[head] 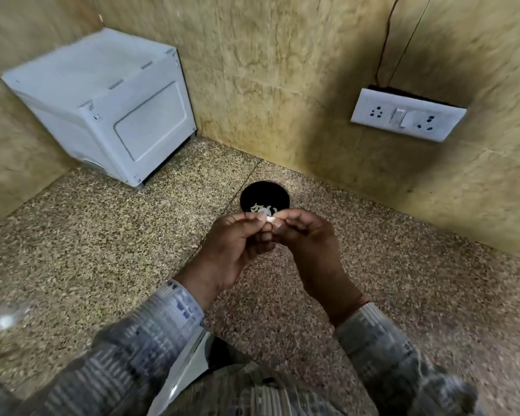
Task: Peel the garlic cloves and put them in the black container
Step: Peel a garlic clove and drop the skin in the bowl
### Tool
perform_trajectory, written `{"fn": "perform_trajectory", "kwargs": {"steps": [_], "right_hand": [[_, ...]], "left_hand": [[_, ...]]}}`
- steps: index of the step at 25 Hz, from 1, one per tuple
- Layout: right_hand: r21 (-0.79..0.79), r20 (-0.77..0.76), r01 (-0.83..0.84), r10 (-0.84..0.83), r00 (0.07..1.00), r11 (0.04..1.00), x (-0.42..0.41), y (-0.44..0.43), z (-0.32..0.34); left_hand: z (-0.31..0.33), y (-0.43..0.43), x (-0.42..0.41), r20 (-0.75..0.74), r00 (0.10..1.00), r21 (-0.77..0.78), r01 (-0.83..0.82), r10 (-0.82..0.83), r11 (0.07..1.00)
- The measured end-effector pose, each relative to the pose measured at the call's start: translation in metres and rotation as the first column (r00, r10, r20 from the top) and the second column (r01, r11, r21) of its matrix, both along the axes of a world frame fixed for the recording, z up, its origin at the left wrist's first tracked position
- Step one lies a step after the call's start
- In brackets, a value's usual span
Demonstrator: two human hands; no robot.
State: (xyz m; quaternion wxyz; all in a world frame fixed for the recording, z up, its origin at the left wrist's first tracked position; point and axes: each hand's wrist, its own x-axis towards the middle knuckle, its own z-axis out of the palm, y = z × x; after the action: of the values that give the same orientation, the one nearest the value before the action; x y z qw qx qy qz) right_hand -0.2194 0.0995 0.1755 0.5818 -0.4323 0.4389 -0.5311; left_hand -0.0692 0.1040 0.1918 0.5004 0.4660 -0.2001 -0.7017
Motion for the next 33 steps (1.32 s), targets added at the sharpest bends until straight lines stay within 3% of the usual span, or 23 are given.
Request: {"fn": "perform_trajectory", "kwargs": {"steps": [2,3,4,5,6,7,8,10,14,16,22,25,30,33], "right_hand": [[0.093,0.116,-0.055,0.044,0.992,0.994,-0.005,0.003,0.013],[0.131,0.171,-0.076,0.053,0.984,0.988,-0.006,0.006,0.018],[0.167,0.217,-0.086,0.049,0.975,0.982,-0.007,0.009,0.023],[0.191,0.223,-0.074,0.03,0.974,0.979,-0.007,0.013,0.026],[0.189,0.183,-0.036,0.0,0.983,0.981,-0.006,0.017,0.027],[0.165,0.128,0.009,-0.03,0.991,0.986,-0.005,0.021,0.028],[0.143,0.094,0.043,-0.057,0.994,0.989,-0.002,0.024,0.028],[0.162,0.135,0.087,-0.11,0.985,0.983,0.003,0.029,0.028],[0.053,0.113,0.091,-0.096,0.989,0.994,0.004,0.038,0.027],[0.01,0.102,0.088,-0.088,0.991,0.996,0.001,0.041,0.027],[0.016,0.091,0.122,-0.123,0.988,0.992,-0.004,0.046,0.029],[-0.06,0.043,0.146,-0.144,0.989,0.987,-0.003,0.049,0.029],[0.014,0.014,0.115,-0.115,0.993,0.993,-0.007,0.049,0.03],[-0.034,-0.038,0.062,-0.063,0.997,0.997,-0.008,0.047,0.031]], "left_hand": [[0.008,0.009,-0.004,0.094,0.995,-0.161,-0.002,0.018,0.987],[0.009,0.015,-0.005,0.235,0.971,-0.289,0.022,0.049,0.957],[0.008,0.02,-0.005,0.437,0.887,-0.437,0.066,0.147,0.897],[0.005,0.022,-0.002,0.647,0.696,-0.572,0.173,0.311,0.802],[0.004,0.025,0.0,0.737,0.495,-0.64,0.295,0.46,0.709],[0.001,0.028,0.0,0.756,0.359,-0.653,0.351,0.548,0.671],[0.003,0.031,-0.004,0.766,0.337,-0.639,0.313,0.547,0.703],[0.006,0.037,-0.015,0.743,0.526,-0.543,0.114,0.413,0.832],[0.015,0.046,-0.028,0.528,0.793,-0.417,-0.069,0.303,0.906],[0.021,0.051,-0.026,0.512,0.81,-0.43,-0.044,0.284,0.902],[0.026,0.061,-0.029,0.634,0.722,-0.468,0.076,0.275,0.88],[0.02,0.062,-0.028,0.664,0.7,-0.452,0.099,0.261,0.887],[0.022,0.064,-0.032,0.546,0.803,-0.428,0.025,0.237,0.903],[0.025,0.064,-0.034,0.43,0.87,-0.384,-0.067,0.243,0.921]]}}
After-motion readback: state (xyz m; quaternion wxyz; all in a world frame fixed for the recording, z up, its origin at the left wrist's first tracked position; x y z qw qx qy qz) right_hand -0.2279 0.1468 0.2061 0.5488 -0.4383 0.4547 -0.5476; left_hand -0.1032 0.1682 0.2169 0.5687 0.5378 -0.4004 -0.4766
